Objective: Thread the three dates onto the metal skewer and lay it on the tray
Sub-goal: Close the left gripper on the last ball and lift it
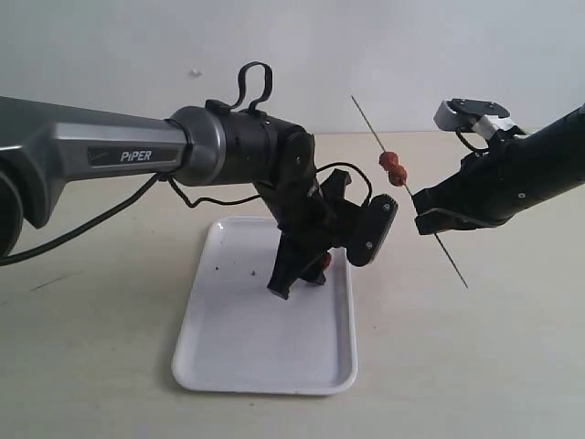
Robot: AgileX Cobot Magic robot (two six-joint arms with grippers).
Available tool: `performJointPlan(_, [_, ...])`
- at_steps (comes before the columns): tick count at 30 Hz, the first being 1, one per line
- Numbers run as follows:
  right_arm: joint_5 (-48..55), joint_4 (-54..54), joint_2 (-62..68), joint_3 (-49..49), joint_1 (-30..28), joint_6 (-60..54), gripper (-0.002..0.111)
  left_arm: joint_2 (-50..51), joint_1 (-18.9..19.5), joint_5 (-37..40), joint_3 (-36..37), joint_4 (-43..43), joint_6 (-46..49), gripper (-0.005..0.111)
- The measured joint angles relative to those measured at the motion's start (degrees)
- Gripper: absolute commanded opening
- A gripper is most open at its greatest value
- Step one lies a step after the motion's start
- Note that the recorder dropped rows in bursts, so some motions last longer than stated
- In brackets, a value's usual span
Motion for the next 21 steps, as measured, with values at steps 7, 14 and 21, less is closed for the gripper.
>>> performJointPlan(7, [0.22, 0.00, 0.00, 0.00, 0.00, 0.00, 0.000, 0.00, 0.00, 0.00, -0.04, 0.00, -0.11, 0.059])
performJointPlan(14, [0.22, 0.00, 0.00, 0.00, 0.00, 0.00, 0.000, 0.00, 0.00, 0.50, -0.04, 0.48, -0.21, 0.059])
performJointPlan(21, [0.22, 0.00, 0.00, 0.00, 0.00, 0.00, 0.000, 0.00, 0.00, 1.50, -0.14, 1.59, -1.33, 0.059])
